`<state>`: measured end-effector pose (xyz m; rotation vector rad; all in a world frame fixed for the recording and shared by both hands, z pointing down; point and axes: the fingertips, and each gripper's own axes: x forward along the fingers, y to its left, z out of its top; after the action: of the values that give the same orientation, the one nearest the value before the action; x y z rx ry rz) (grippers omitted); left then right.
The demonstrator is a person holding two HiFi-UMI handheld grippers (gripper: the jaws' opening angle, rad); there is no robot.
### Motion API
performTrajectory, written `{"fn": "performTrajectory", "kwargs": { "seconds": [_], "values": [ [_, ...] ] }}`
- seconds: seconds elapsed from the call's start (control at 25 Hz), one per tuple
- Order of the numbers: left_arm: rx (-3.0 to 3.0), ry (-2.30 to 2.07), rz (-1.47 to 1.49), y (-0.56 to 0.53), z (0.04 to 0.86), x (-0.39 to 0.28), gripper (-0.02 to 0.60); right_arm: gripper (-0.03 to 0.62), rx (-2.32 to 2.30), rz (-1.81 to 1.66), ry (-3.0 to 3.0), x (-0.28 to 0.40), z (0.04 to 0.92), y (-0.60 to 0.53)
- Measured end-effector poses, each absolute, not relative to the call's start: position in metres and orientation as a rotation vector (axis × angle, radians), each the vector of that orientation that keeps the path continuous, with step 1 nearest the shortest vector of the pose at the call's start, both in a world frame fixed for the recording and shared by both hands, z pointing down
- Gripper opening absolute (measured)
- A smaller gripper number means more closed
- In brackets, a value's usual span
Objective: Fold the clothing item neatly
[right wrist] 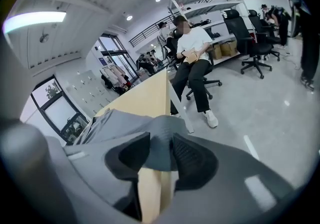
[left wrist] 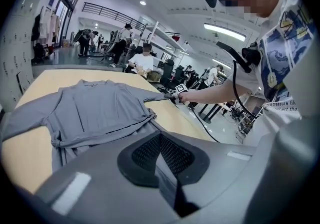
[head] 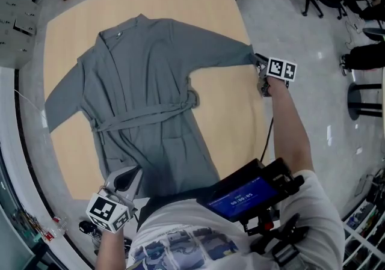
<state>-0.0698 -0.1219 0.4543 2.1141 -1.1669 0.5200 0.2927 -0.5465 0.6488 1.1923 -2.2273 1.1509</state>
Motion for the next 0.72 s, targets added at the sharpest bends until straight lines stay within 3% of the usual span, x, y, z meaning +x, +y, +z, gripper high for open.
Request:
{"fn": "performTrajectory", "kwargs": {
  "seconds": [0.2, 0.4, 0.72],
  "values": [
    [2.104, -1.179, 0.510, -0.120, 0.457, -0.072, 0.005, 0.118, 1.202, 1.150, -2.234, 0.293, 0.648, -0.547],
    [2.101, -1.200, 0.489, -0.120, 0.454, -0.077, 0.004, 0.032, 1.261, 0.968, -2.165, 0.297, 0.639, -0.552],
    [2.093, -1.238, 0.440, -0.106, 0.455, -0.089, 0.003, 0.028, 1.310, 0.769, -2.270, 0.264, 0.580, -0.554]
  ]
}}
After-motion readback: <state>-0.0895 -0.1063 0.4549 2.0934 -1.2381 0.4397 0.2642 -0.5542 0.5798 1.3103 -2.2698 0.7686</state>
